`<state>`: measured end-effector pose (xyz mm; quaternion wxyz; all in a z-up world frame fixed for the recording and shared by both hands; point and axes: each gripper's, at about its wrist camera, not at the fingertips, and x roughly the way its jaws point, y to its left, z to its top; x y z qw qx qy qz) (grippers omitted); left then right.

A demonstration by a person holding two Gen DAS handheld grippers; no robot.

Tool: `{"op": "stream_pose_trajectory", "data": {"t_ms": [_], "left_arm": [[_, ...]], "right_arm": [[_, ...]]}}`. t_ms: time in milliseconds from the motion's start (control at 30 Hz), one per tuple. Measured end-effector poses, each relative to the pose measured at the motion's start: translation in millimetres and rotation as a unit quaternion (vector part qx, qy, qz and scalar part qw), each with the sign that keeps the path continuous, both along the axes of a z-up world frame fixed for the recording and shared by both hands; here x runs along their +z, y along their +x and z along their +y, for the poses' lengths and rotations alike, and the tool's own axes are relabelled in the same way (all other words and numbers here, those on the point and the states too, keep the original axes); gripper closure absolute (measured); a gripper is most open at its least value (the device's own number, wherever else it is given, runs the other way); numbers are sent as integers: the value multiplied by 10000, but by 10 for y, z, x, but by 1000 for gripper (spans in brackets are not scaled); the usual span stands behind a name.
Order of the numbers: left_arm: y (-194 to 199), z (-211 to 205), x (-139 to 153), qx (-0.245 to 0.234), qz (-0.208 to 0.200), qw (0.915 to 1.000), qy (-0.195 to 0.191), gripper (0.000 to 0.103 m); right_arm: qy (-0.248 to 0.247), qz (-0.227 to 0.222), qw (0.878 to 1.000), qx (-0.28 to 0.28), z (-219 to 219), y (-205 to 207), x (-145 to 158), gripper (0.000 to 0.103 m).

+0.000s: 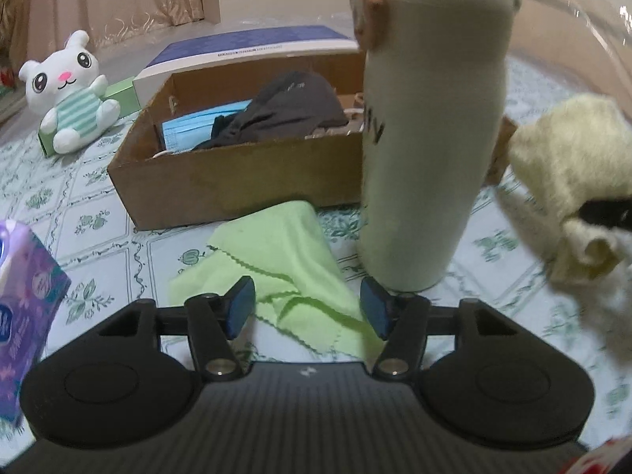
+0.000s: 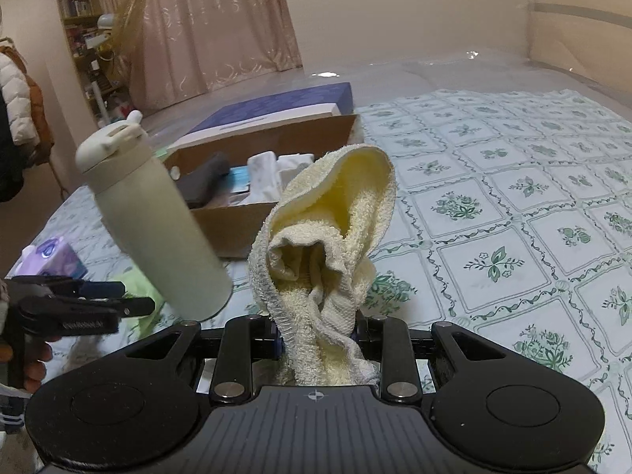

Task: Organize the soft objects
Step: 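Grasp the light green cloth with the left gripper while the right holds the towel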

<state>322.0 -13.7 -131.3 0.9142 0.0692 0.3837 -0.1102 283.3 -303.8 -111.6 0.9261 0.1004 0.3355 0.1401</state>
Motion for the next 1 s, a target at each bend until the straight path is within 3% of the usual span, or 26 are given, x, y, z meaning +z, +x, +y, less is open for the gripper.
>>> {"op": "stream_pose_trajectory", "data": {"t_ms": [100,233,367,400,467,600,700,800,867,1000], "left_arm": [[48,30,-74,56,-55,9997,217,43],[74,218,-43,203,-69,9997,153,60],[89,440,-16,348,45,9994,28,59],[94,474,-11,347,95,9993,-65,55],[117,514,-13,435,176,9988,-170,34],[188,492,-66,544,189,9981,-203,26],[230,414,-85,565,152,9978,-302,27],[246,293,-100,438,9,9988,-211,45],[237,228,-93,279,-66,9994,-183,67],[189,177,-85,56,-115,9998,-160,91]], "right_arm": [[-1,26,10000,-7,-6,32,-33,75],[23,73,10000,-28,-22,57,-78,75],[63,96,9999,-39,-44,94,-108,75],[63,96,9999,-39,-48,101,-113,74],[66,96,9999,-50,-52,104,-113,74],[66,107,9999,-57,-61,121,-121,74],[26,117,9999,-39,-66,141,-130,74],[15,117,9999,-45,-59,144,-129,74],[-6,101,9999,-28,-53,134,-122,74],[-12,99,9999,-37,-59,121,-117,74]]}}
